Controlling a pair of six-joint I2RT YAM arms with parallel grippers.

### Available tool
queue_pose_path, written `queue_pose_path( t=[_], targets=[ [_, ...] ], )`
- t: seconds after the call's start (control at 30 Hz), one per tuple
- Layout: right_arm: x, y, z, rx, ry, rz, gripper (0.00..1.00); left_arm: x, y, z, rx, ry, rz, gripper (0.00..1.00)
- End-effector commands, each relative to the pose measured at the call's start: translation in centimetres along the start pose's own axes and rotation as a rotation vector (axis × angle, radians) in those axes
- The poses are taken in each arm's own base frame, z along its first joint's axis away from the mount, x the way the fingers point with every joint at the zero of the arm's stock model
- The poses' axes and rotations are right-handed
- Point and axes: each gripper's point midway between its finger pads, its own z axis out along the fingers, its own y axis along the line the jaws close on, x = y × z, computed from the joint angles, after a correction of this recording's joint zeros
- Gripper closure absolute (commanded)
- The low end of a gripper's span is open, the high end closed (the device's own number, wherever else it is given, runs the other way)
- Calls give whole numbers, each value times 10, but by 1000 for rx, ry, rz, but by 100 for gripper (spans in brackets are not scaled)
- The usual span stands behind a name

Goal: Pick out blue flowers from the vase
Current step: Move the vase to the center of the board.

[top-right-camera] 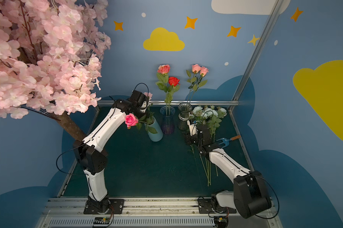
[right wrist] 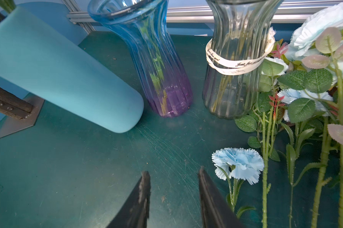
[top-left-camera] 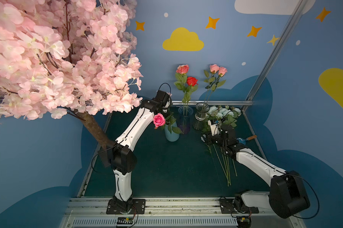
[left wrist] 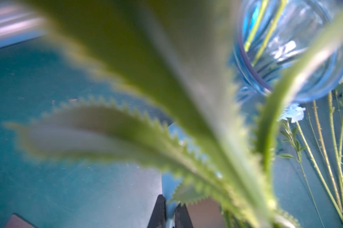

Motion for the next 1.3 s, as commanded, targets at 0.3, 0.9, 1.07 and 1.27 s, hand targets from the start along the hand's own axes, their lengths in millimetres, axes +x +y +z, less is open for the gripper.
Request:
queue_pose_path(
  t=[0.3, 0.9, 1.07, 1.27],
  targets=[
    [1, -1, 5, -14, 1, 17, 59, -46, 21, -4, -87, -48, 44, 98],
    [4, -3, 11, -17, 21, 25, 55, -53, 31, 27, -100, -17, 55, 82],
    [5, -3, 11, -16, 26, 25, 54, -51, 30, 35, -92, -4, 54, 65],
    [5, -3, 12, -17, 27, 25, 53, -49, 27, 33, -86, -1, 53, 53]
  ],
)
